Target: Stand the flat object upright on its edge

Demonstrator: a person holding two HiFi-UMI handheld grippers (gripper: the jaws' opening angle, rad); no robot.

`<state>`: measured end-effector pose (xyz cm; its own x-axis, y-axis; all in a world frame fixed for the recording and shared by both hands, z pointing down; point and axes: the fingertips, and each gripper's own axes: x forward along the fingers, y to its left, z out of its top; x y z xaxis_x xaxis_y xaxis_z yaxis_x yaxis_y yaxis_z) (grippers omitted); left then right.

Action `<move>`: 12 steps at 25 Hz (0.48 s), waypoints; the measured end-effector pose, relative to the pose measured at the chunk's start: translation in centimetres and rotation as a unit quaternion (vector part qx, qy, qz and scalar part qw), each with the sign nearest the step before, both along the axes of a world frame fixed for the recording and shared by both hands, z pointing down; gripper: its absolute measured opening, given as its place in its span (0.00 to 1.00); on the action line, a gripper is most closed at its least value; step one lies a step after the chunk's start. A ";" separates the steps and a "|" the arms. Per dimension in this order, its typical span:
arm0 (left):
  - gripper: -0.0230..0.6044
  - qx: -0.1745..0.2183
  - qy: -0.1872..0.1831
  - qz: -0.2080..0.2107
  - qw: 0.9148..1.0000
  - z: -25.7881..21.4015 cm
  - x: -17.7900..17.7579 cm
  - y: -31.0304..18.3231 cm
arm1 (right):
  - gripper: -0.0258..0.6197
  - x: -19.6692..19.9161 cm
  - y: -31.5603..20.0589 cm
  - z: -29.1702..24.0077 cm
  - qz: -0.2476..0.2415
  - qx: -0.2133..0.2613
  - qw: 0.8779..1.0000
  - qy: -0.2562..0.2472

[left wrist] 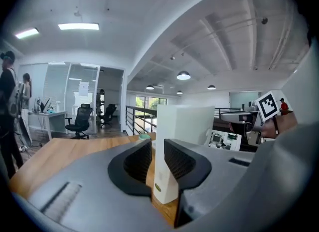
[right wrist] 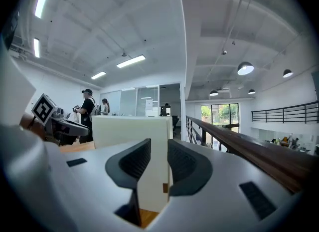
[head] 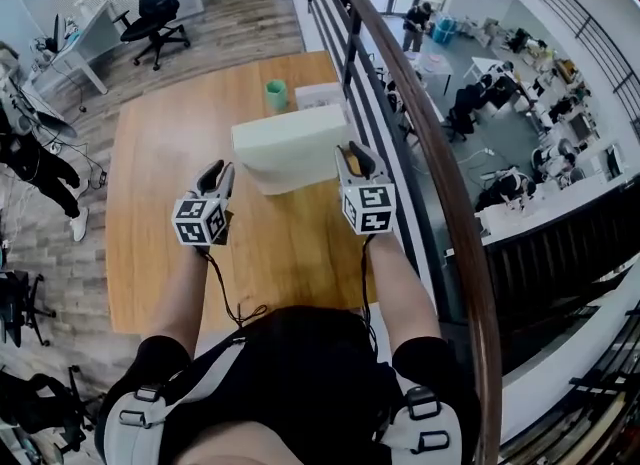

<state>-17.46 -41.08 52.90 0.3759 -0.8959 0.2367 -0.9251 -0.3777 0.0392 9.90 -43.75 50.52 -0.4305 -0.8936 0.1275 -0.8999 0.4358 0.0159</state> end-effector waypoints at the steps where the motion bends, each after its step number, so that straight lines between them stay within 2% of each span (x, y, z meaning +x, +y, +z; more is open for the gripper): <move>1: 0.15 0.016 0.003 -0.009 1.000 -1.2 -0.3 0.4 | 0.20 -0.1 0.5 -1.2 0.002 0.015 1.000 -0.005; 5: 0.05 0.073 0.007 -0.041 0.996 -5.9 -1.2 2.6 | 0.08 -0.8 3.0 -5.9 0.010 0.076 0.997 -0.019; 7: 0.04 0.091 0.004 -0.050 0.995 -7.6 -1.4 4.0 | 0.05 -1.5 4.4 -7.8 0.012 0.099 0.995 -0.023; 12: 0.04 0.100 0.013 -0.073 0.992 -9.1 -2.0 7.9 | 0.05 -3.1 8.2 -9.4 0.007 0.119 0.992 -0.030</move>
<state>-19.51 -33.17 43.83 0.2414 -0.9696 0.0401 -0.9704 -0.2416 0.0010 6.79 -35.52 41.09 -0.4190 -0.9009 -0.1135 -0.9079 0.4144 0.0627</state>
